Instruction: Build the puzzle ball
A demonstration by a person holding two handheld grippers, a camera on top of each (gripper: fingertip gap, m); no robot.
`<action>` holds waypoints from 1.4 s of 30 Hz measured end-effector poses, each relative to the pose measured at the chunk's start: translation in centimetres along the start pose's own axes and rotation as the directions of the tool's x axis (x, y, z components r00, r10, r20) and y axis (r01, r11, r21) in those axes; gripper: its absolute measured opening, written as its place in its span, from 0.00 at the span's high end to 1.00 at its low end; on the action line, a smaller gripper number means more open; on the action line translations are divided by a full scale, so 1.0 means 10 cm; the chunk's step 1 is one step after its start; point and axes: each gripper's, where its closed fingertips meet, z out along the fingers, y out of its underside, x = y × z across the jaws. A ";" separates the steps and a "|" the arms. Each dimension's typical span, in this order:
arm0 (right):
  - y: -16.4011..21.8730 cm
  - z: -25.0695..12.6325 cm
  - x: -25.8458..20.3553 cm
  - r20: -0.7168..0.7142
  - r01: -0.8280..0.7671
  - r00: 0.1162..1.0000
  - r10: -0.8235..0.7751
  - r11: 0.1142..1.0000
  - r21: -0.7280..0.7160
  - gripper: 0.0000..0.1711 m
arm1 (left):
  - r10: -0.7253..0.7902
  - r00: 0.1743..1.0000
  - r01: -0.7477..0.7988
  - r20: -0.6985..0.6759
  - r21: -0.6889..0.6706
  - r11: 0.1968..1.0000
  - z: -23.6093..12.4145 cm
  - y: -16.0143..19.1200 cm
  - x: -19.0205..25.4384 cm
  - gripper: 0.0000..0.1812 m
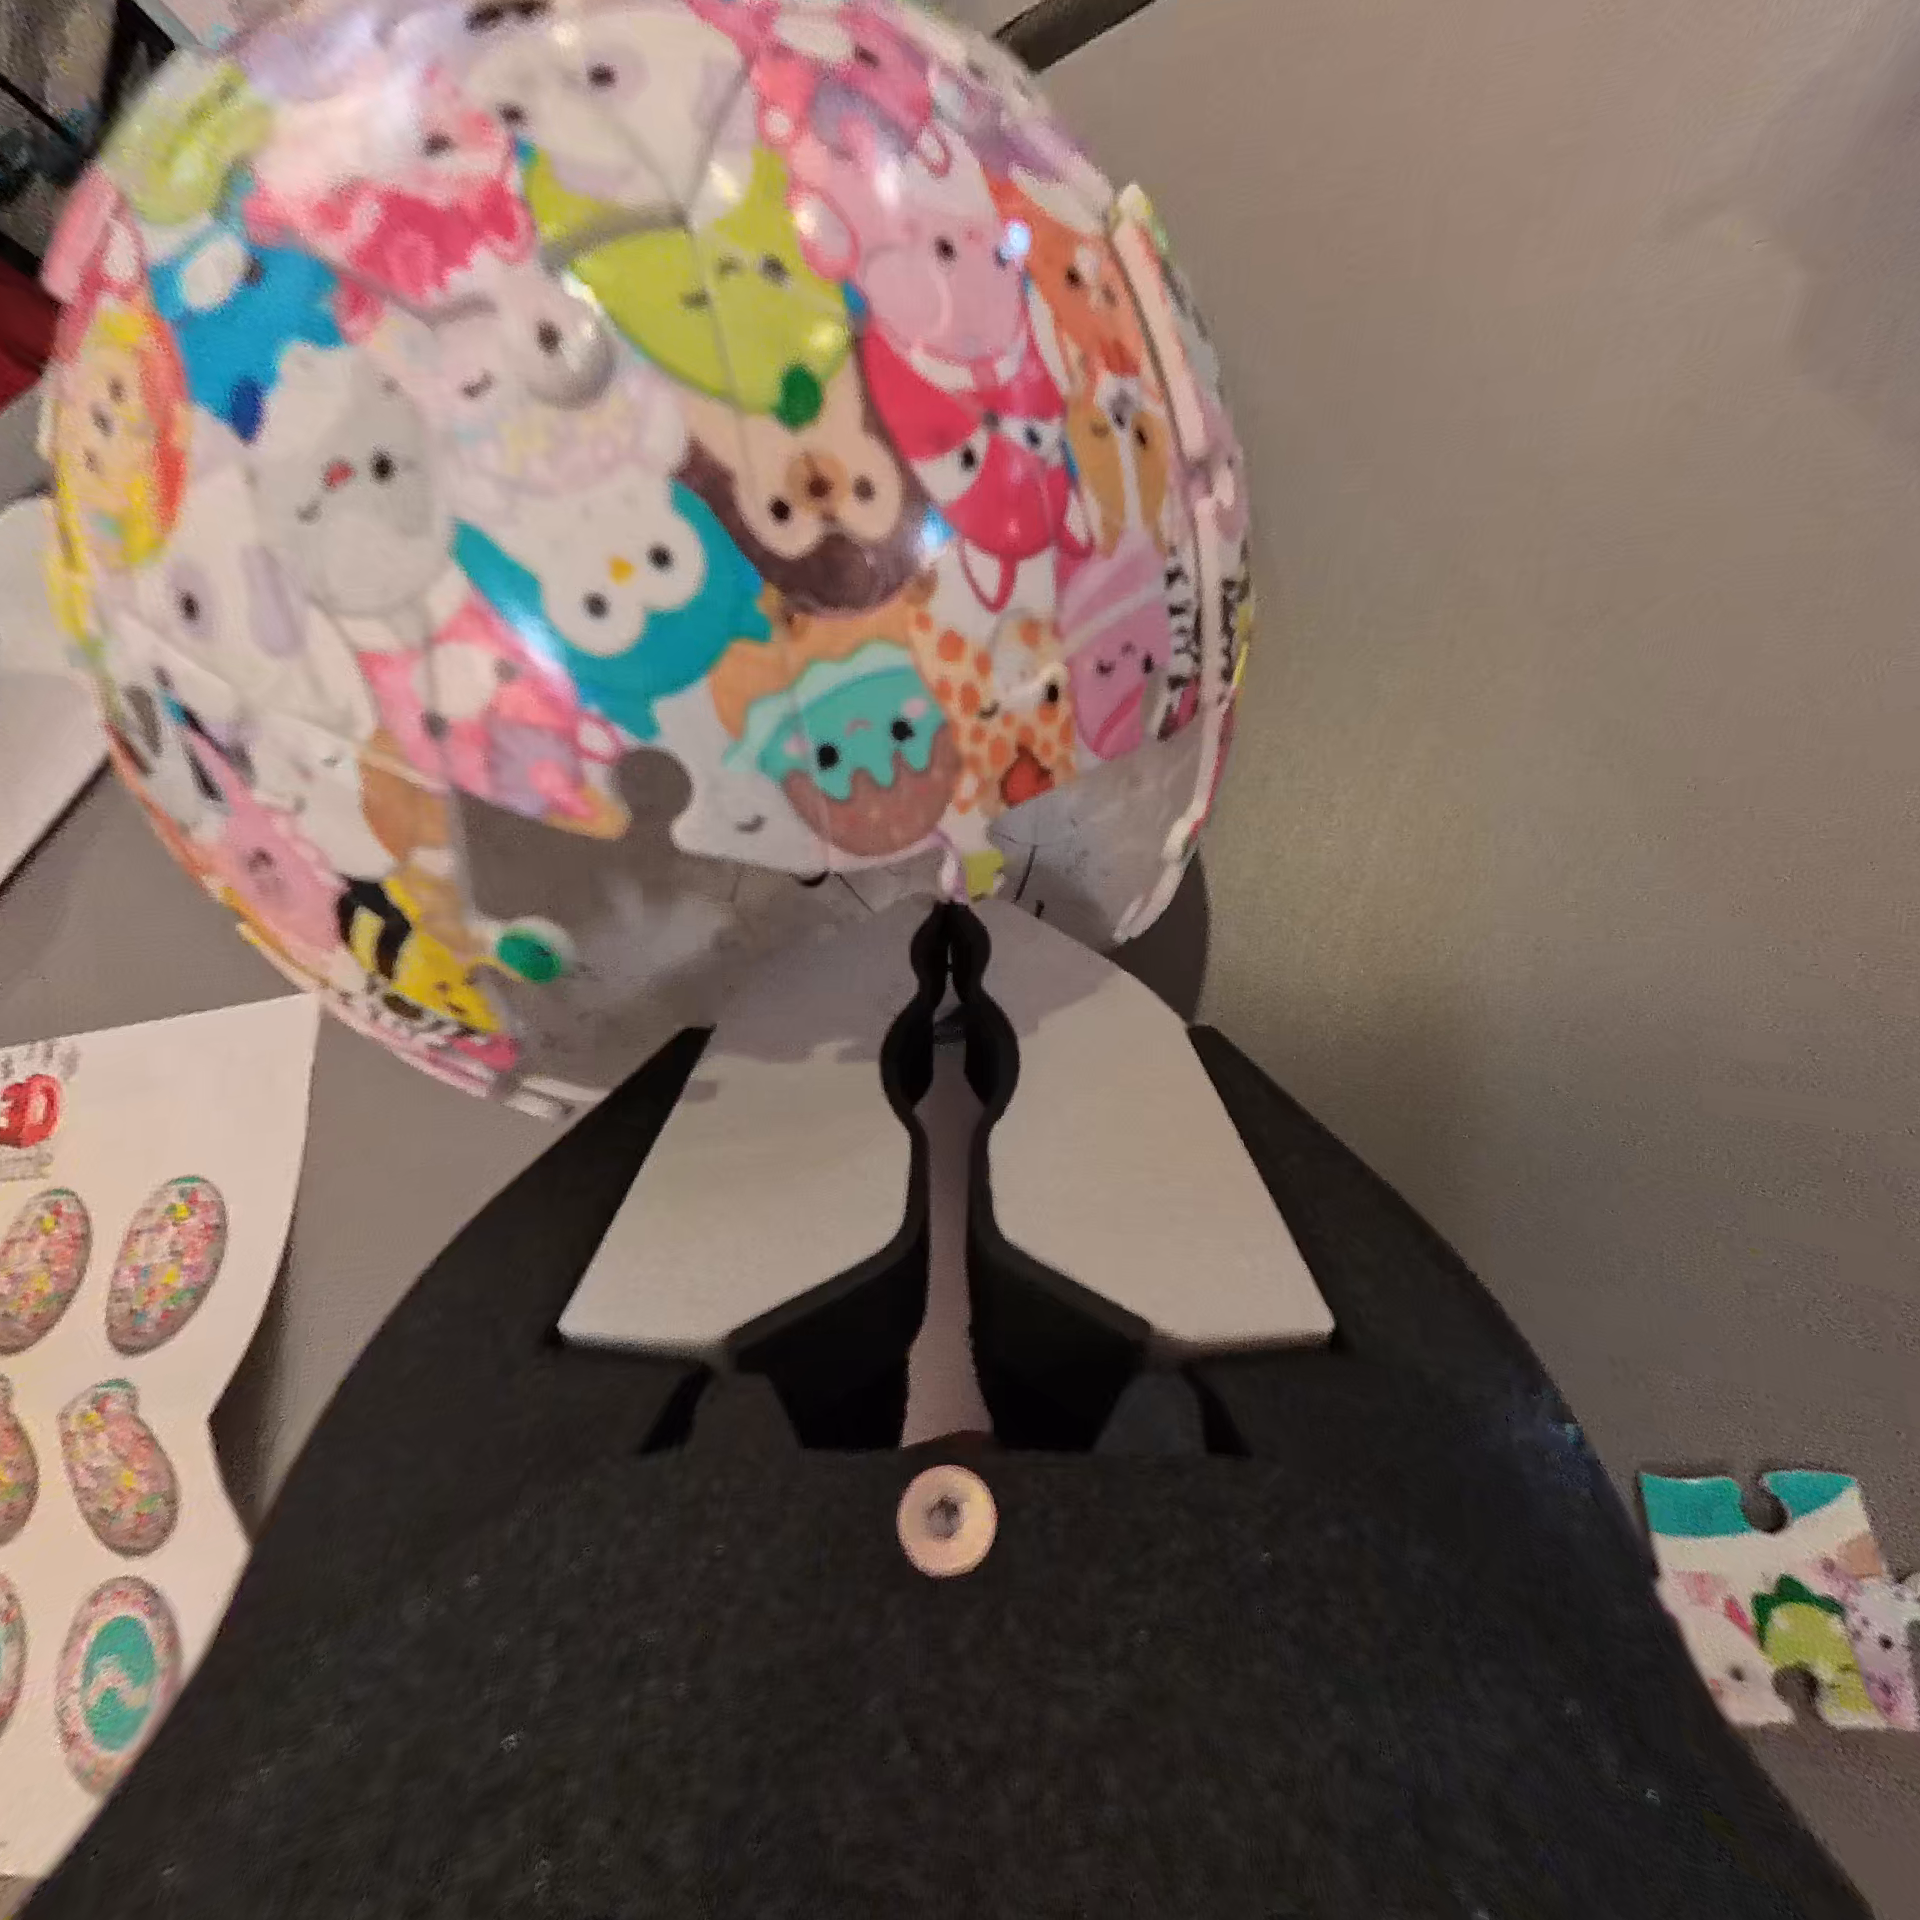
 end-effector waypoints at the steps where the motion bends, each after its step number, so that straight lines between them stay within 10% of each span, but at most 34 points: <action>1: 0.00 0.00 -0.01 0.007 -0.005 1.000 0.005 1.000 -0.002 0.64 | -0.016 1.000 0.016 -0.002 -0.003 1.000 0.00 0.01 0.01 1.00; 20: 0.02 0.05 -0.15 0.054 0.003 0.999 -0.002 1.000 -0.015 0.64 | -0.022 1.000 0.022 0.016 -0.023 0.999 0.01 0.02 0.01 1.00; 28: 0.08 0.08 -0.01 -0.020 0.151 0.988 -0.153 0.985 -0.078 0.66 | 0.048 0.998 -0.045 -0.051 0.070 0.997 -0.52 0.04 0.03 1.00; 34: 0.10 0.46 -0.08 -0.089 0.539 0.807 -0.584 0.790 -0.292 0.48 | 0.133 0.969 -0.101 -0.208 0.158 0.982 -1.01 0.13 -0.57 1.00; 42: 0.19 1.22 -0.14 -0.024 0.572 0.716 -0.698 0.606 -0.553 0.58 | 0.190 0.954 -0.123 -0.232 0.276 0.953 -1.58 0.97 -1.11 0.96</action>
